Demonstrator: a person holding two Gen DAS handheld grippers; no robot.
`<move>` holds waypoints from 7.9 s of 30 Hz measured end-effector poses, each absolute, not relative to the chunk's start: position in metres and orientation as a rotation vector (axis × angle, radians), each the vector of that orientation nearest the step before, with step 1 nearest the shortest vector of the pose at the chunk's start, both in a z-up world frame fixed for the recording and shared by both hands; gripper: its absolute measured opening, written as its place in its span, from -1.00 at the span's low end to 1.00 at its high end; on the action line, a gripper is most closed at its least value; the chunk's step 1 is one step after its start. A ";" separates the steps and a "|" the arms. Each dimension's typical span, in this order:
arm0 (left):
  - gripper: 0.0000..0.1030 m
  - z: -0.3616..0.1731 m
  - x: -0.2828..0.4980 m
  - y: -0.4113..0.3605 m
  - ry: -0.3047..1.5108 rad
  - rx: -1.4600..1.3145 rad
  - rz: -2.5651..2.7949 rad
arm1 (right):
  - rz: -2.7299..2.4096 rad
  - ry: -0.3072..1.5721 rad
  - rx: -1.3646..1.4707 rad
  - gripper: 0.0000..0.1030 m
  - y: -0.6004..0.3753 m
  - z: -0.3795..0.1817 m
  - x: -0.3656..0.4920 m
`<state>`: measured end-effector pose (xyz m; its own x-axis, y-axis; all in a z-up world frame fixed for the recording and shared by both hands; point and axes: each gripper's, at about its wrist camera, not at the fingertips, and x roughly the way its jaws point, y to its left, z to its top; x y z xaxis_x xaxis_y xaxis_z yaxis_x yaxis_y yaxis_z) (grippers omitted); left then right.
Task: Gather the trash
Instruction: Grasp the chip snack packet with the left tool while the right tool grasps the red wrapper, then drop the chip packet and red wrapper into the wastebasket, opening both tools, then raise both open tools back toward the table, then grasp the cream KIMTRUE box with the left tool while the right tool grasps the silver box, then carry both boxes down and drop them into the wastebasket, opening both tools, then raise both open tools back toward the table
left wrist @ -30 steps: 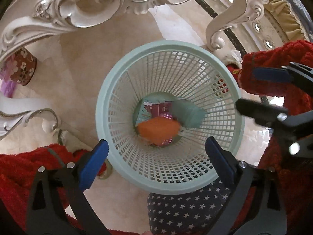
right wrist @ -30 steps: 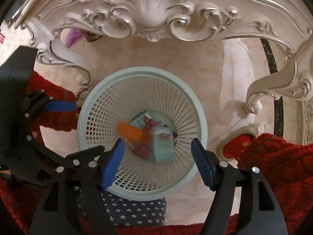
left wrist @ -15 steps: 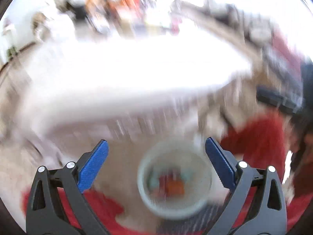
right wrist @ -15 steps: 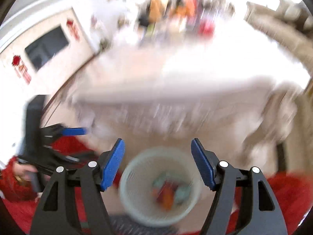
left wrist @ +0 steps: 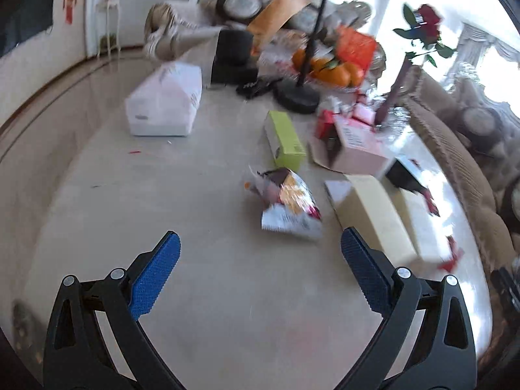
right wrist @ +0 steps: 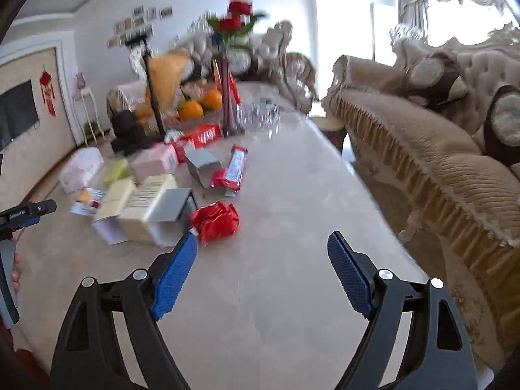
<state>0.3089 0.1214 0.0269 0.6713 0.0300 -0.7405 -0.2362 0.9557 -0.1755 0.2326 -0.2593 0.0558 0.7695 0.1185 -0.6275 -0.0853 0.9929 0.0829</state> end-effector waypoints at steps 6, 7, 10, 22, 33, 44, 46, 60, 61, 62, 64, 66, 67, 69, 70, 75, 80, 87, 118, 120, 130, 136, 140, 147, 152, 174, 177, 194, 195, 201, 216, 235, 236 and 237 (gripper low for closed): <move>0.87 0.023 0.343 0.123 0.800 -0.283 0.158 | 0.186 0.767 0.078 0.53 -0.241 0.037 0.284; 0.87 0.022 0.349 0.120 0.808 -0.277 0.167 | 0.193 0.781 0.073 0.53 -0.238 0.036 0.289; 0.87 0.019 0.364 0.116 0.845 -0.218 0.226 | 0.187 0.824 0.053 0.53 -0.230 0.029 0.302; 0.87 -0.001 0.381 0.109 0.899 -0.136 0.311 | 0.212 0.925 0.042 0.45 -0.215 0.012 0.325; -0.03 -0.005 0.375 0.123 0.894 -0.191 0.240 | 0.249 0.896 0.023 -0.34 -0.206 0.017 0.321; -0.07 0.045 0.298 0.111 0.732 -0.110 0.097 | 0.271 0.783 0.058 -0.35 -0.225 0.052 0.265; -0.06 0.057 0.258 0.102 0.688 -0.070 0.034 | 0.304 0.751 0.068 -0.35 -0.228 0.059 0.239; -0.06 -0.042 -0.013 0.025 0.923 -0.008 -0.272 | 0.579 0.932 0.068 -0.35 -0.191 0.000 -0.018; -0.06 -0.071 -0.018 0.018 0.989 -0.004 -0.270 | 0.567 0.990 0.059 -0.35 -0.186 -0.021 -0.025; -0.06 -0.092 -0.019 0.013 1.040 -0.003 -0.274 | 0.548 1.050 0.039 -0.35 -0.181 -0.043 -0.030; -0.06 -0.129 -0.021 0.002 1.138 0.009 -0.294 | 0.509 1.135 0.013 -0.35 -0.173 -0.080 -0.035; -0.06 -0.152 -0.024 -0.008 1.197 0.028 -0.324 | 0.506 1.213 0.010 -0.35 -0.167 -0.107 -0.038; -0.06 -0.163 -0.024 -0.014 1.223 0.048 -0.335 | 0.498 1.238 -0.011 -0.35 -0.163 -0.119 -0.040; -0.06 -0.173 -0.023 -0.023 1.250 0.083 -0.348 | 0.493 1.268 -0.047 -0.35 -0.156 -0.131 -0.042; 0.00 -0.178 -0.022 -0.025 1.259 0.088 -0.347 | 0.488 1.272 -0.060 -0.35 -0.154 -0.135 -0.042; 0.78 -0.187 -0.025 -0.028 1.270 0.168 -0.279 | 0.450 1.253 -0.075 0.06 -0.158 -0.134 -0.049; 0.87 -0.188 -0.028 -0.023 1.288 0.133 -0.283 | 0.422 1.247 -0.053 0.29 -0.170 -0.136 -0.049; 0.87 -0.106 -0.029 0.000 1.119 0.113 -0.274 | 0.393 1.093 0.012 0.29 -0.192 -0.086 -0.048; 0.87 0.011 0.385 0.034 1.005 -0.214 0.050 | 0.232 0.637 0.015 0.38 -0.196 0.062 0.225; 0.87 0.006 0.389 0.036 1.038 -0.208 0.032 | 0.238 0.641 0.017 0.38 -0.193 0.062 0.230; 0.87 -0.006 0.394 0.053 1.109 0.072 0.119 | 0.229 0.737 -0.025 0.38 -0.186 0.052 0.267; 0.87 -0.013 0.389 0.070 1.110 0.041 0.088 | 0.290 0.823 0.079 0.38 -0.178 0.045 0.300; 0.87 -0.013 0.388 0.071 1.108 0.055 0.071 | 0.300 0.873 0.097 0.38 -0.167 0.038 0.311; 0.87 -0.014 0.392 0.073 1.101 0.063 0.055 | 0.292 0.903 0.025 0.38 -0.141 0.027 0.315; 0.87 -0.013 0.393 0.071 1.074 0.088 0.057 | 0.242 0.918 -0.056 0.35 -0.138 0.016 0.318; -0.08 0.072 0.240 0.066 0.793 0.066 -0.158 | 0.426 0.760 0.075 -0.25 -0.176 0.076 0.216; -0.08 0.074 0.173 0.057 0.761 0.114 -0.218 | 0.484 0.722 0.055 -0.25 -0.180 0.084 0.164; -0.08 -0.141 -0.028 0.003 1.250 -0.007 -0.311 | 0.492 1.175 -0.053 -0.25 -0.162 -0.093 -0.041; -0.08 -0.149 -0.030 0.000 1.268 -0.016 -0.320 | 0.481 1.202 -0.042 -0.25 -0.162 -0.104 -0.043; 0.11 -0.178 -0.031 -0.024 1.356 0.062 -0.351 | 0.452 1.271 -0.061 -0.25 -0.159 -0.133 -0.044; 0.78 -0.124 -0.042 0.013 1.185 0.041 -0.299 | 0.425 1.250 0.012 0.12 -0.182 -0.123 -0.060; 0.78 0.041 0.272 -0.002 0.767 0.051 -0.212 | 0.333 0.589 -0.035 0.58 -0.227 0.078 0.149; 0.78 0.040 0.287 -0.003 0.785 0.050 -0.201 | 0.331 0.583 -0.050 0.58 -0.227 0.082 0.170; 0.78 0.036 0.301 -0.006 0.803 0.053 -0.189 | 0.334 0.577 -0.073 0.58 -0.225 0.085 0.191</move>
<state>0.3011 -0.0056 0.0365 0.6789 -0.1480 -0.7192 0.1885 0.9818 -0.0241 0.1908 -0.2251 0.0853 0.7861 0.2887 -0.5465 -0.3296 0.9438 0.0246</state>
